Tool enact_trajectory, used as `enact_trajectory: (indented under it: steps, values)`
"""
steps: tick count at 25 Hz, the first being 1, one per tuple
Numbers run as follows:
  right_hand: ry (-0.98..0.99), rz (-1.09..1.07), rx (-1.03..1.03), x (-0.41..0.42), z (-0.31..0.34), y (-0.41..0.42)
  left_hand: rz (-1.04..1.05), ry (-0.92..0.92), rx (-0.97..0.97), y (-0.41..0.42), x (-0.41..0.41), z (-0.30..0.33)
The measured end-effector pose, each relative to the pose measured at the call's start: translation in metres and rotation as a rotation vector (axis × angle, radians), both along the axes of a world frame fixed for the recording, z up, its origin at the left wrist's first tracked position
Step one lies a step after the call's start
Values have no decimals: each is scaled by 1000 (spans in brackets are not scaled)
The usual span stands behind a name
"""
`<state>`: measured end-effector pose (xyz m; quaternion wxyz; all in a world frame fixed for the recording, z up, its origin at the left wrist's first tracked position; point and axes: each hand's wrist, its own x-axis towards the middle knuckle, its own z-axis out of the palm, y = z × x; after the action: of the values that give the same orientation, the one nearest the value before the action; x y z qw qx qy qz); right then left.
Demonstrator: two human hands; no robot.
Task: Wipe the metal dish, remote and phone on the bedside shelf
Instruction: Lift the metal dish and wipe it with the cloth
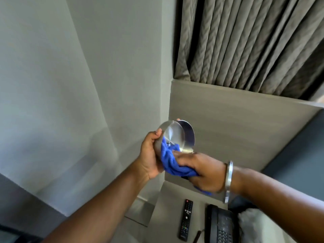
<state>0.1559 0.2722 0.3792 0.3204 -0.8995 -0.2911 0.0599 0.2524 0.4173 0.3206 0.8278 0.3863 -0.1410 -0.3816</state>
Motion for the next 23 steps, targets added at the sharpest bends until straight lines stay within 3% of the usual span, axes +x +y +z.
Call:
enact_trajectory:
  steps: [3, 8, 10, 13, 15, 18, 20, 23]
  values:
    - [-132, 20, -78, 6, 2, 14, 35, -15, 31, 11, 7, 16]
    - [-476, -211, -686, 33, 33, 11, -48, 154, -132, 4, -6, 31]
    - [-437, -199, -623, 30, 43, 13, -9, 120, -128, 2, -4, 42]
    - [-186, -24, -265, 4, 41, 9, -30, -1, -82, 5, 2, 48]
    - [-170, 28, -370, 1, 45, -1, -46, 66, -93, 0, -6, 39]
    - [-283, -109, -745, 25, 52, -11, -114, 144, -153, -8, -21, 34]
    - [-306, -148, -637, 25, 53, -1, -71, 120, -124, -5, -15, 44]
    - [-186, -17, -350, 6, 45, 2, 1, 48, -35, -5, -5, 44]
